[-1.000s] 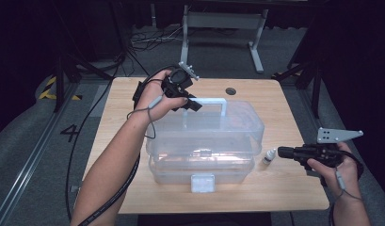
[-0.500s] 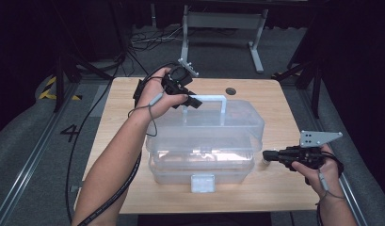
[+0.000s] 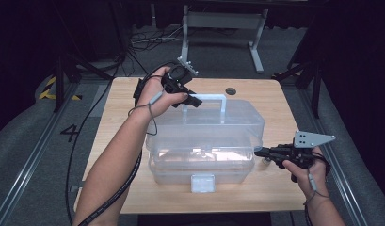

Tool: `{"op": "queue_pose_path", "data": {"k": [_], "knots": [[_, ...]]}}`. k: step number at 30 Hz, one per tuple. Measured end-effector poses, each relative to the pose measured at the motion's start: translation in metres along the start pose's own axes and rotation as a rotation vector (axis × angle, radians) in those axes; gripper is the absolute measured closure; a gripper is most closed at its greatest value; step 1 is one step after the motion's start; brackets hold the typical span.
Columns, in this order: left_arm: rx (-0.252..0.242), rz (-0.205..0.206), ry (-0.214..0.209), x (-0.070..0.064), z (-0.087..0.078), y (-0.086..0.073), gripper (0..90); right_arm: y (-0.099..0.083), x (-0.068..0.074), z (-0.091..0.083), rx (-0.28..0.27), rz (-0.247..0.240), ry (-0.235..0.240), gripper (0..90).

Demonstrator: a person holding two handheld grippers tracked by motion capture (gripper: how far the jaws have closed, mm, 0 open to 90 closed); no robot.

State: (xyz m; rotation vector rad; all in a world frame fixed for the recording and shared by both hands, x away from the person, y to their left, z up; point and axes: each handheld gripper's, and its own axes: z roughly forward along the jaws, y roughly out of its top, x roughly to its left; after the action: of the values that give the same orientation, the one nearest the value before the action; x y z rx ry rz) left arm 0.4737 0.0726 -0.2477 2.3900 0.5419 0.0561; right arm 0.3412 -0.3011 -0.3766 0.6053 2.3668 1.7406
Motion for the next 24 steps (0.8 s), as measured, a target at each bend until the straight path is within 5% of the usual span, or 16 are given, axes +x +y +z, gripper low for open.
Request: {"op": "queue_pose_path", "data": {"k": [7,10,15,20,24], "knots": [[-0.040,-0.024,-0.020,0.003,0.000,-0.003,66.3,0.000,0.000,0.001,-0.001,-0.008,-0.011,90.0],[-0.083,-0.047,-0.006,0.003,-0.004,-0.003,48.3,0.000,0.000,0.001,0.006,-0.011,-0.015,90.0],[-0.117,-0.021,0.056,-0.007,-0.013,-0.006,34.0,0.001,0.000,0.001,0.001,-0.019,-0.023,90.0],[-0.169,0.036,0.114,-0.024,-0.033,-0.014,38.2,0.003,-0.001,0.000,-0.006,-0.021,-0.030,90.0],[-0.227,0.029,0.122,-0.036,-0.054,-0.022,44.9,0.004,-0.002,0.000,-0.011,-0.020,-0.027,90.0]]}}
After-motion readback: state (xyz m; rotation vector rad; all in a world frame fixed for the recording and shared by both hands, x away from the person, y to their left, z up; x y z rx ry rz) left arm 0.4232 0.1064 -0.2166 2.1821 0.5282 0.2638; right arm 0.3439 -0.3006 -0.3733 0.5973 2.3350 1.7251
